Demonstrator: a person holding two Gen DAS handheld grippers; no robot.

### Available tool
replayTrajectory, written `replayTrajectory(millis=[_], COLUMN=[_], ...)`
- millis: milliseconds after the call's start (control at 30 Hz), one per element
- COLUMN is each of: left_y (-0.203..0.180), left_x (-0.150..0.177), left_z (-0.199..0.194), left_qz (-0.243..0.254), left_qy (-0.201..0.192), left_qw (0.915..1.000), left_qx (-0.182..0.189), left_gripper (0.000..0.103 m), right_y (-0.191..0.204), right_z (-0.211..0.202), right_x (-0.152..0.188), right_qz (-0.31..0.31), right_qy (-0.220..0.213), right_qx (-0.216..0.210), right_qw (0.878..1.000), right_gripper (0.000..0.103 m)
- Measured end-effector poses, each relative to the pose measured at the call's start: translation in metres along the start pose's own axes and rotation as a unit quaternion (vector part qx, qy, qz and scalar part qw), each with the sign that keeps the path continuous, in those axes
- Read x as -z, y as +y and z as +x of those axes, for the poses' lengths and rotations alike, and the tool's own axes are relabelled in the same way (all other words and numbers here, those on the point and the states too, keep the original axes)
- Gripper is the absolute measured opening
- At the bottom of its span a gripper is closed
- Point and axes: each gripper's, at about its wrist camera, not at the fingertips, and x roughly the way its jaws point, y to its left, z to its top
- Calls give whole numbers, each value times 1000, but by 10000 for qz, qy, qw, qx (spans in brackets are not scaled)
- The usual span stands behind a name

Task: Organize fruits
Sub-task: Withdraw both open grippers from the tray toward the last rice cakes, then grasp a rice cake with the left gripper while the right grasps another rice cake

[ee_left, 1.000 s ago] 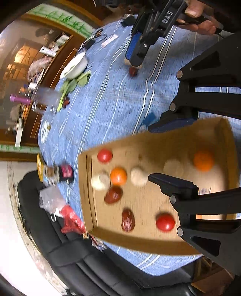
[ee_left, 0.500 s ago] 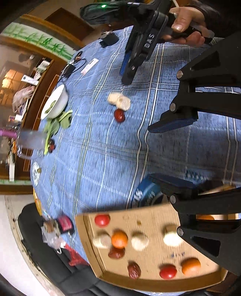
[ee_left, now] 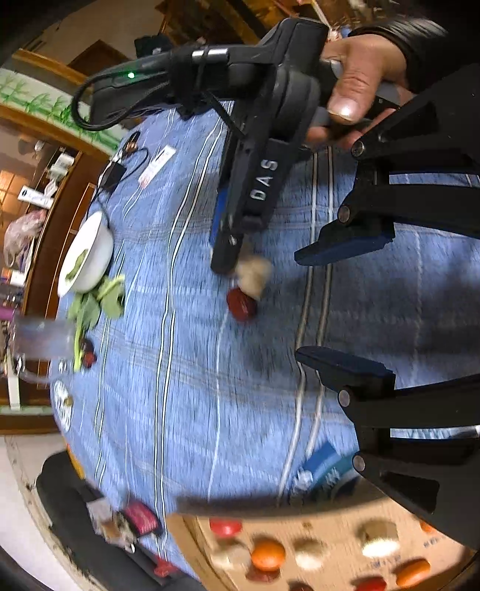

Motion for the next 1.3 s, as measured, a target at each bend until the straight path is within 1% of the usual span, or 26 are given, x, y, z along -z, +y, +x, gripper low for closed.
replayTrajectory(millis=[33,67,100,133,167,233,267,300,367,400,433,467,500,567,733,833,867,933,1000,1300], left_y=[-3,-6,-9,-11,-13,-17,-18,-20,-23,-23,-23,-23,-23,-17,-1,8,11,16,20,32], left_x=[-1,-3,-5,-6,-8,-11,-12,-12,-13,-14,-14,-14,-13,-13,-7,-3,-3,-1,-1,10], left_z=[4,9,16,21,27,38,45,46,48,49,49,50,49,48,28,11,6,-4,-13,-42], left_qz=[12,24,25,15,5,1,-8,12,59,56,64,79,119,127,28,-53,-71,-114,-140,-172], left_qy=[32,65,127,165,199,293,350,289,239,187,163,143,107,100,-18,-133,-170,-236,-315,-518], left_qw=[10000,10000,9999,9998,9997,9995,9994,9996,9997,9998,9998,9998,9997,9998,10000,9999,9998,9996,9994,9980], left_qx=[21,50,85,94,109,99,79,40,-48,-71,-88,-127,-207,-110,-82,-58,-52,-48,-45,-307], left_gripper=[43,43,43,43,43,43,43,43,43,43,43,35,27,27,27,27,27,28,28,28], right_y=[-1,-2,-4,-6,-9,-13,-13,-13,-12,-12,-12,-12,-12,-11,-4,-4,-2,-1,2,31], right_z=[-3,-8,-11,-15,-20,-27,-28,-27,-23,-22,-22,-22,-22,-21,-4,8,6,5,-2,-34], right_x=[1,4,4,4,4,4,4,5,7,7,7,6,5,2,-1,2,2,4,6,10], right_qz=[-15,-62,-63,-39,-6,-16,-67,-125,-168,-155,-125,-82,-46,-8,-117,-100,-145,-166,-182,-427], right_qy=[-41,-120,-131,-146,-184,-217,-187,-133,-11,-14,-40,-90,-123,-137,71,186,102,96,-3,-220], right_qx=[46,122,118,89,67,104,123,130,151,137,99,70,36,-11,226,274,330,325,302,99], right_qw=[10000,9998,9998,9998,9998,9997,9997,9997,9997,9998,9999,9999,9999,9999,9997,9994,9993,9993,9994,9988], right_gripper=[30,25,22,11,6,6,6,7,23,28,36,37,37,39,42,43,37,36,36,35])
